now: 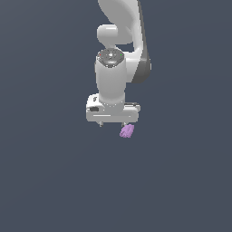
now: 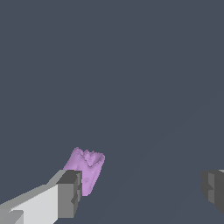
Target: Pick up the object and move it to a goal position.
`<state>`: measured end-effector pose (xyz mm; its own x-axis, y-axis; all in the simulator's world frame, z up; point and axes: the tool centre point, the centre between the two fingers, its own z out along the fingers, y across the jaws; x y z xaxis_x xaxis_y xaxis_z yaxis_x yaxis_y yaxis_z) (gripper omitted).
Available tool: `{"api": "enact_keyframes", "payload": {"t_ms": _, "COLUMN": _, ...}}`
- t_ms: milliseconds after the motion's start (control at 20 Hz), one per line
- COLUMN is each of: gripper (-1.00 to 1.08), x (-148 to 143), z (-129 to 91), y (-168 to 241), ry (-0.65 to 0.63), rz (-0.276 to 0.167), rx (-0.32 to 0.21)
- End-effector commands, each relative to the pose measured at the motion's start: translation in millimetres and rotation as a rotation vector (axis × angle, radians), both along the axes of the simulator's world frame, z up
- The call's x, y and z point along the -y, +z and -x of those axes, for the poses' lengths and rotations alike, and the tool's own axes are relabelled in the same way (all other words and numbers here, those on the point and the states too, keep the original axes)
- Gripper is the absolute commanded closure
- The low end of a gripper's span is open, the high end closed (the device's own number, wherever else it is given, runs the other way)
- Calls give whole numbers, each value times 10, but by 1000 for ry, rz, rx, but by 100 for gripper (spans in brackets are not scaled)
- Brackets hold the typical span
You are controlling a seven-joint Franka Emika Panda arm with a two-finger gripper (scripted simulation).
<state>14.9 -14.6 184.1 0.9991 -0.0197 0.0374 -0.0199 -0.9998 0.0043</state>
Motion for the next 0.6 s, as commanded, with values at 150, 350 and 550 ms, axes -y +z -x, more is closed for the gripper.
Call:
{"api": "enact_keyframes", "payload": {"t_ms": 150, "gripper": -92, "x": 38, "z": -4, "y": -3, "ry": 1, "rz": 3, "rx": 0}}
{"api": "enact_keyframes", "payload": {"t_ms": 350, "gripper": -92, "x": 189, "z": -20, "y": -14, "ry": 6, "rz": 14, "rx": 0}}
{"api": "enact_keyframes", "payload": {"t_ms": 550, "gripper": -92, "x": 262, "z": -26, "y": -17, "ry": 9, "rz": 18, "rx": 0}}
